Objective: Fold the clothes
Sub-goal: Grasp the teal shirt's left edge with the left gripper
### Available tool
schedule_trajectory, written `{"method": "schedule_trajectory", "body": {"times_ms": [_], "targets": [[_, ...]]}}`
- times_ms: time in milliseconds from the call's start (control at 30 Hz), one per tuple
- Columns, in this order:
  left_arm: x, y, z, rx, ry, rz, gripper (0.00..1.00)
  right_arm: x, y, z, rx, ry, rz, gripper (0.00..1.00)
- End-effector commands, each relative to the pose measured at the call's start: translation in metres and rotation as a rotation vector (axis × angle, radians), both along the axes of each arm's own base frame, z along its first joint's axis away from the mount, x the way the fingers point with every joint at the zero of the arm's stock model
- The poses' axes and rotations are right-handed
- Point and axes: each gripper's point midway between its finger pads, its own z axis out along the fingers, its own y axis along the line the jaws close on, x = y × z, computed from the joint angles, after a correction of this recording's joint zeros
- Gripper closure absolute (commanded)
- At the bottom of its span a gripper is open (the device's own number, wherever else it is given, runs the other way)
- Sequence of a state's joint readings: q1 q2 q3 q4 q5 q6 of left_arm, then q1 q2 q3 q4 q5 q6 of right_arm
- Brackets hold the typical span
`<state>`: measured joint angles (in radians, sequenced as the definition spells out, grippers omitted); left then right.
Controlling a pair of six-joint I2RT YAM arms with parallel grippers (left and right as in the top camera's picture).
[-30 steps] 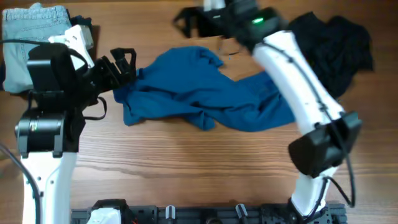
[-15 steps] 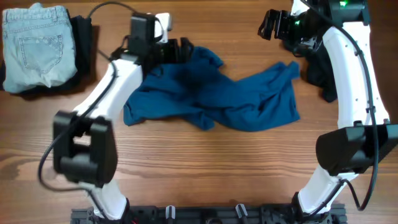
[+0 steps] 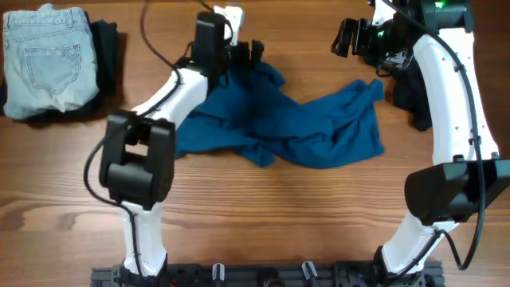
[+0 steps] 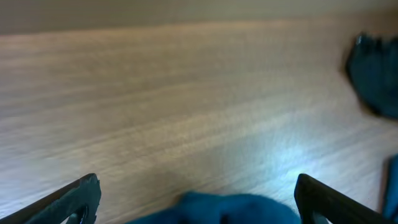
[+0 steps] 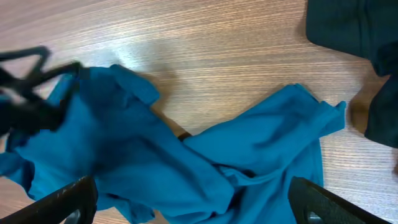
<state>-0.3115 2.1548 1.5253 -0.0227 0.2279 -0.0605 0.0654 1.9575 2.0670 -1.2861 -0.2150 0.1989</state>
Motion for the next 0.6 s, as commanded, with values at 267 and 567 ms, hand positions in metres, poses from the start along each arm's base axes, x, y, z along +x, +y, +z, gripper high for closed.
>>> {"method": "schedule_trajectory", "body": {"times_ms": [267, 567], "targets": [[-0.009, -0.011, -0.051, 0.194, 0.005, -0.109, 0.09, 0.000, -0.003, 0.009, -0.025, -0.027, 0.004, 0.05], [0.002, -0.006, -0.058, 0.222, -0.028, -0.032, 0.56, 0.002, -0.003, 0.009, -0.024, -0.036, 0.004, 0.10]]}}
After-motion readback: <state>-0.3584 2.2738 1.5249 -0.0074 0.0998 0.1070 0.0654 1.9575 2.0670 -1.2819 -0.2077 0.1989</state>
